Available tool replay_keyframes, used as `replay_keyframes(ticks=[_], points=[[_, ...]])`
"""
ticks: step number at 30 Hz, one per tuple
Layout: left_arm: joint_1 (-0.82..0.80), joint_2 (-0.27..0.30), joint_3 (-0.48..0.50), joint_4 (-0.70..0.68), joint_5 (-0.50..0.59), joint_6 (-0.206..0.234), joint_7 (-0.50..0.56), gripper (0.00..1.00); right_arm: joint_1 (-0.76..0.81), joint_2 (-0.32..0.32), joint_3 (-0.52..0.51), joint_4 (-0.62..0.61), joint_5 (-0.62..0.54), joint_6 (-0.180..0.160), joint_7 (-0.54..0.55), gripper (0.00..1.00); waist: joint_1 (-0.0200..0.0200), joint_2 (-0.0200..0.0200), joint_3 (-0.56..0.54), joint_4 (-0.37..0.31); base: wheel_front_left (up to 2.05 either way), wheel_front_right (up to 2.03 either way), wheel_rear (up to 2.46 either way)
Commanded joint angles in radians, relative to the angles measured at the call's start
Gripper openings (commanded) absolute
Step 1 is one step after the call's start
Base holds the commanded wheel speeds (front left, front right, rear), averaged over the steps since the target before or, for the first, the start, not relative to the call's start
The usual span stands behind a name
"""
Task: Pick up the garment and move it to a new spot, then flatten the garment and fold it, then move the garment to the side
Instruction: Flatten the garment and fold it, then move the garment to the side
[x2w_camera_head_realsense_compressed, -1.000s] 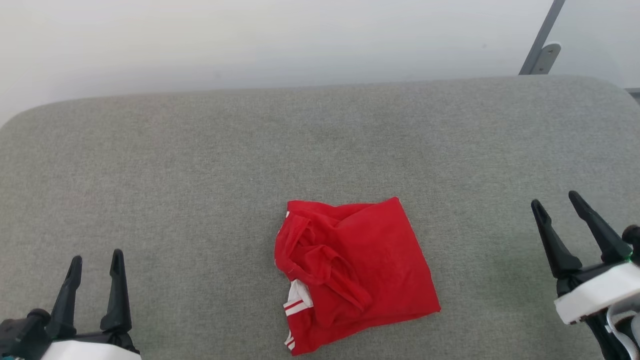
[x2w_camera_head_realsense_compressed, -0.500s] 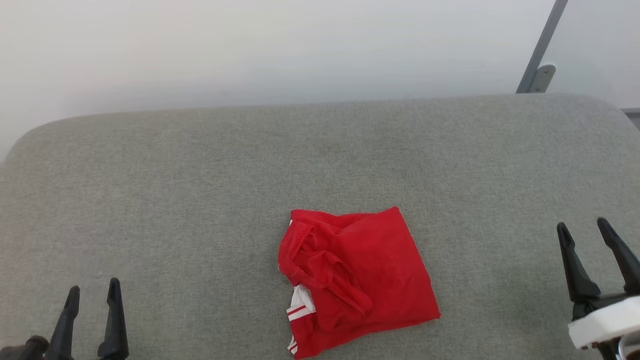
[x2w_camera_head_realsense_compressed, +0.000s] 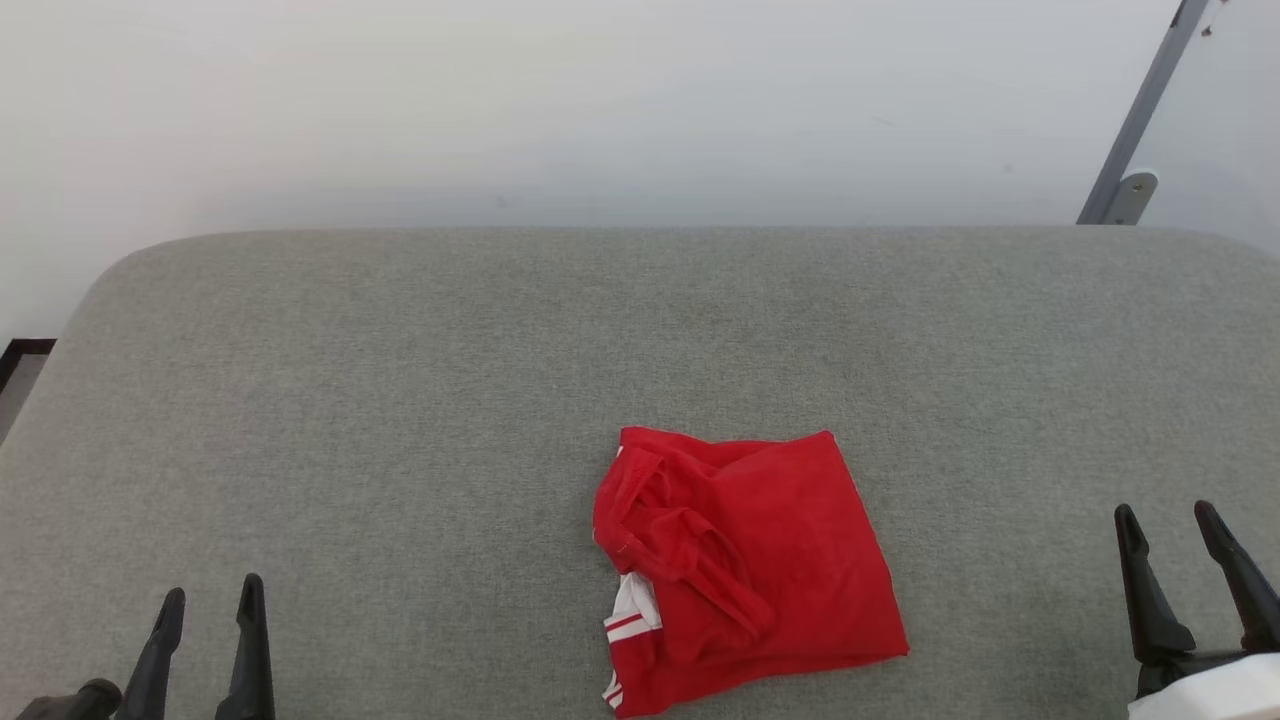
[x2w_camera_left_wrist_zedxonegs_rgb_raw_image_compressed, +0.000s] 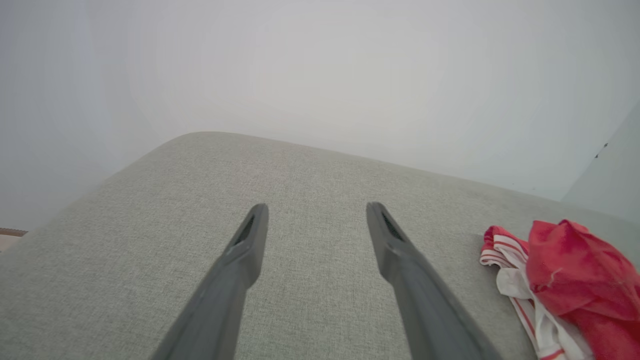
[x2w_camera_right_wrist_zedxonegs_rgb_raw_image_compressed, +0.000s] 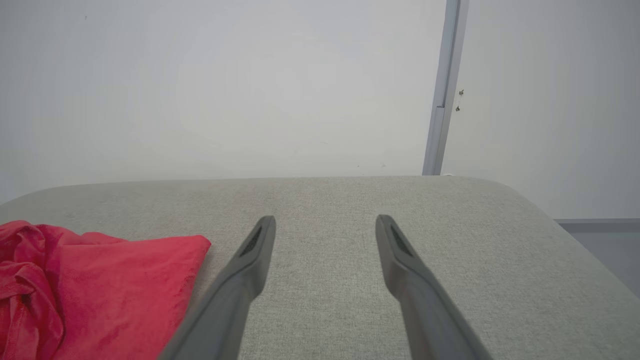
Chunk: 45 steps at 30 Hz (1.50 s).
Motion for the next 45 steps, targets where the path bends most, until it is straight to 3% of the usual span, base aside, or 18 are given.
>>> replay_keyframes(ticks=[1,16,23,29,38,45], points=[[-0.003,0.005,-0.003,0.0,0.003,-0.003,-0.005,1.0,0.013,0.004,-0.006,-0.002,-0.002,0.0,-0.004,1.0,0.0,-0.0001,-0.002,0.003,0.0,0.0,0.0],[-0.019,0.015,-0.031,-0.019,0.008,-0.003,-0.005,1.0,0.019,0.011,0.029,0.007,0.004,0.0,-0.004,1.0,0.0,-0.0001,-0.003,0.022,0.0,0.0,0.0],[-0.009,0.012,-0.027,-0.034,-0.004,-0.003,-0.005,1.0,-0.04,-0.066,0.203,0.07,0.104,0.0,-0.001,1.0,0.0,-0.0001,-0.003,0.036,0.0,0.0,0.0],[0.004,0.007,-0.031,-0.034,-0.013,-0.003,-0.005,1.0,-0.13,-0.162,0.366,0.082,0.22,0.0,0.093,1.0,0.0,-0.0001,0.005,0.06,0.0,0.0,0.0],[-0.014,-0.006,-0.059,-0.027,-0.029,-0.003,-0.005,1.0,-0.299,-0.3,0.543,0.057,0.401,0.0,0.392,1.0,0.0,-0.0001,0.058,0.119,0.0,0.0,0.0],[-0.056,-0.013,-0.093,-0.013,-0.032,-0.003,-0.005,1.0,-0.42,-0.336,0.625,0.074,0.489,0.0,0.618,1.0,0.0,-0.0001,0.115,0.169,0.0,0.0,0.0]])
